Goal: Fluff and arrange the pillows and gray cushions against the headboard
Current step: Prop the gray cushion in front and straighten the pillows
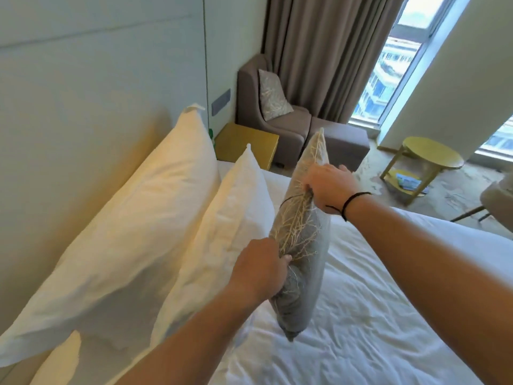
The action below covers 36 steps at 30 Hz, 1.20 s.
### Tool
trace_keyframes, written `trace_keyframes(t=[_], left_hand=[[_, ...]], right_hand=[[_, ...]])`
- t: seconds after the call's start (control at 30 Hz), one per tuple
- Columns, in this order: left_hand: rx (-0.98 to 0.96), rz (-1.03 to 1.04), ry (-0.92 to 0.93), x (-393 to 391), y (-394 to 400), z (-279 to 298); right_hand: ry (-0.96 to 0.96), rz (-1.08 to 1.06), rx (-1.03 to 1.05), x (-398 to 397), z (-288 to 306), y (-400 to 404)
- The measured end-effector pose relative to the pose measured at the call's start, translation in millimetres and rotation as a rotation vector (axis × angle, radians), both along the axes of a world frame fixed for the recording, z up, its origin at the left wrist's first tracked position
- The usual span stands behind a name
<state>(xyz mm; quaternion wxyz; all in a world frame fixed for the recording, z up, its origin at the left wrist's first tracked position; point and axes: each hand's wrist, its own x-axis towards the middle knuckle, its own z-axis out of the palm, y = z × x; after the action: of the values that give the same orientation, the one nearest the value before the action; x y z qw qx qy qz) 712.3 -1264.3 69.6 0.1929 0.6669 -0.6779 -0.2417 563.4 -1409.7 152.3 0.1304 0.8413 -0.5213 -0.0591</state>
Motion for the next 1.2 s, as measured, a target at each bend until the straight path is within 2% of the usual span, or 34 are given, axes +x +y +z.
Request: trace_keyframes(t=[0.07, 0.13, 0.2, 0.27, 0.47, 0.7, 0.8, 0.9, 1.0, 1.1, 1.2], left_hand=[[0.070, -0.052, -0.010, 19.4, -20.8, -9.6], [0.184, -0.117, -0.023, 38.8, -28.2, -26.5], [0.262, -0.157, -0.054, 57.4, -23.3, -48.7], [0.286, -0.112, -0.046, 79.5, -14.8, -68.4], [0.343, -0.025, -0.205, 141.8, 11.0, -116.1], [0.441, 0.089, -0.069, 160.3, 38.3, -126.9], [0.485, 0.156, -0.039, 172.5, 55.4, -120.7], [0.459, 0.149, -0.081, 186.5, 77.4, -110.5], [0.403, 0.239, -0.036, 199.1, 101.3, -96.6], [0.252, 0.373, -0.079, 222.1, 116.2, -74.9], [0.070, 0.521, -0.150, 254.1, 127.9, -52.9]], right_hand=[[-0.056, -0.131, 0.165, 31.0, -29.2, -0.8], [-0.126, -0.213, 0.496, 67.1, -72.3, 12.7], [-0.372, -0.372, 0.743, 99.6, -112.9, 33.7], [-0.548, -0.508, 0.745, 122.6, -144.2, 45.8], [-0.571, -0.602, 0.722, 144.2, -167.7, 55.5], [-0.520, -0.572, 0.707, 136.1, -162.9, 62.5], [-0.402, -0.477, 0.562, 147.7, -160.6, 70.6], [-0.394, -0.227, 0.425, 167.4, -160.7, 81.2], [-0.468, -0.028, 0.544, 191.5, -158.5, 99.2], [-0.692, -0.027, 0.795, 212.3, -153.8, 121.0], [-0.753, -0.015, 0.862, 225.1, -153.7, 137.5]])
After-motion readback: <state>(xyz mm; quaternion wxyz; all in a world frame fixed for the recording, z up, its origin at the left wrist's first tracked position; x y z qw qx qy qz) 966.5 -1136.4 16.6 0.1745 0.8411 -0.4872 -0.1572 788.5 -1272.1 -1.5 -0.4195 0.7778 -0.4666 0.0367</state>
